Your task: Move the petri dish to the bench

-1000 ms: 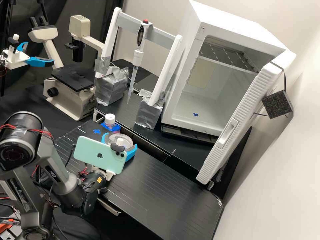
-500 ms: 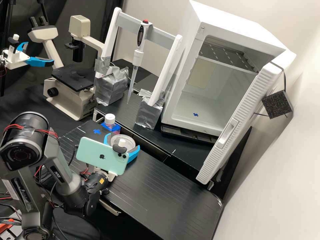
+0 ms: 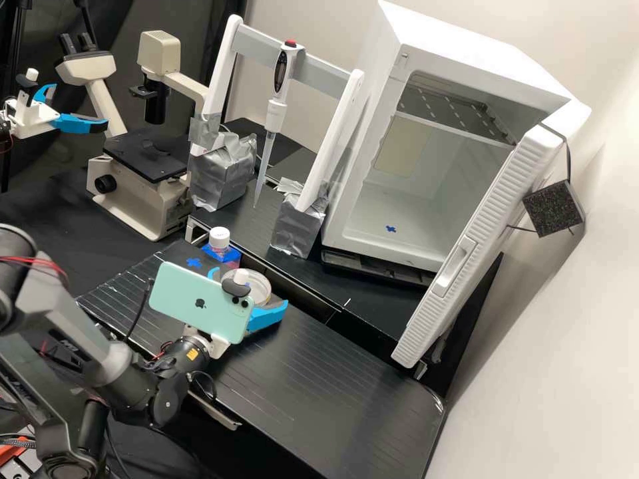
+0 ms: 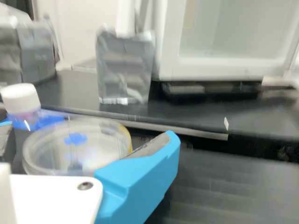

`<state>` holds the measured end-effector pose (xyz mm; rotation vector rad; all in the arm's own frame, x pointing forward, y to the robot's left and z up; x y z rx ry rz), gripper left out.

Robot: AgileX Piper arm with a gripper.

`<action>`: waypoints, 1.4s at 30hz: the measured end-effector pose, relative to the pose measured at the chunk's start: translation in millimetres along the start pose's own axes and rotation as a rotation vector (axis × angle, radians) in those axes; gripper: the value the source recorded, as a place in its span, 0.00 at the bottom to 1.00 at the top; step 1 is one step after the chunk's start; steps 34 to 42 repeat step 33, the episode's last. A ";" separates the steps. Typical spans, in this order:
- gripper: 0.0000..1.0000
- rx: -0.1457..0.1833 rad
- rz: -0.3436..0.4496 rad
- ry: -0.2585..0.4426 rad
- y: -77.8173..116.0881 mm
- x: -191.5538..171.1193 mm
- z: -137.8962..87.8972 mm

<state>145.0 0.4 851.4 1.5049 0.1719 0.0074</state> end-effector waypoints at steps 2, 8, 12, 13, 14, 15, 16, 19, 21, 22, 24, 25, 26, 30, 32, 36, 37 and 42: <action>1.00 -0.026 0.033 0.039 1.4 -1.4 -11.0; 1.00 -0.040 0.094 0.176 1.5 -1.2 -38.0; 1.00 0.009 0.071 0.261 -3.3 4.4 -52.3; 1.00 0.029 0.061 0.264 -4.1 7.4 -55.2; 1.00 0.054 0.055 0.264 -4.9 11.5 -59.3; 1.00 0.070 0.059 0.259 -5.1 15.8 -63.6; 1.00 0.090 0.070 0.260 -5.5 19.4 -68.4; 1.00 0.082 0.149 0.220 -5.9 30.7 -78.9; 1.00 0.092 0.186 0.177 -7.2 36.6 -80.2; 1.00 0.084 0.191 0.164 -8.7 39.0 -80.8; 1.00 0.063 0.197 0.141 -13.2 43.4 -80.5; 1.00 0.056 0.196 0.127 -15.4 45.5 -79.2; 1.00 0.053 0.205 0.116 -16.5 47.4 -77.7; 1.00 0.067 0.278 0.143 -14.7 51.2 -73.5; 1.00 0.089 0.289 0.154 -14.2 50.9 -72.1; 1.00 0.102 0.295 0.157 -13.6 50.6 -71.1; 1.00 0.102 0.295 0.157 -13.6 50.6 -71.1; 1.00 0.102 0.295 0.157 -13.6 50.6 -71.1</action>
